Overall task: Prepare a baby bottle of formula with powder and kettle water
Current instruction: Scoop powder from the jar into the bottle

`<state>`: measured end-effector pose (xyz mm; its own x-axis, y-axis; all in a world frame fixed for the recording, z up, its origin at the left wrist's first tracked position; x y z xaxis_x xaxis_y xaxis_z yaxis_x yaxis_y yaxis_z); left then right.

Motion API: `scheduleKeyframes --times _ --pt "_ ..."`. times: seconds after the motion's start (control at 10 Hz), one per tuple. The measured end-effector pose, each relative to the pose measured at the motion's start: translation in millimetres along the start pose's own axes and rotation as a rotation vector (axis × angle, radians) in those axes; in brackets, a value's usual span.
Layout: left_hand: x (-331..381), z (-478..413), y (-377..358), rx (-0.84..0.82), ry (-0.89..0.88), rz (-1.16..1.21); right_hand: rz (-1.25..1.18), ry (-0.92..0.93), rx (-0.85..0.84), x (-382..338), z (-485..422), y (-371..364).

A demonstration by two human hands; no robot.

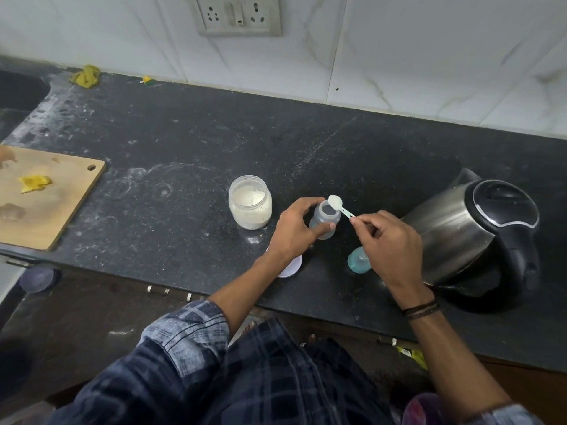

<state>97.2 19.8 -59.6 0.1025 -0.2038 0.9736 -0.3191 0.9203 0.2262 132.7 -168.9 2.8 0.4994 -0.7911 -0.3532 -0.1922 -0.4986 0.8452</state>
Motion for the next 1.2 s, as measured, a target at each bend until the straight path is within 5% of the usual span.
scheduleKeyframes --times 0.6,1.2 --pt "-0.5 0.3 0.2 -0.001 -0.01 0.001 0.2 0.338 0.111 -5.0 6.1 -9.6" --pt "-0.3 1.4 -0.8 0.005 -0.015 0.015 0.257 0.445 0.072 -12.3 9.4 -17.9"
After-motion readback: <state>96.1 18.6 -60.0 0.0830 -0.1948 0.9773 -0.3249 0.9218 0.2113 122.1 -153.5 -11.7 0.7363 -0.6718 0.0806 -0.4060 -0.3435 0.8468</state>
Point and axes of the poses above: each hand's wrist, its own z-axis away from the middle knuckle, its own y-axis out of the back of the hand, x = y × z, the point moved 3 cm from there along -z, towards the middle knuckle, and after that the axes turned 9 degrees about z, right-handed, at the moved point
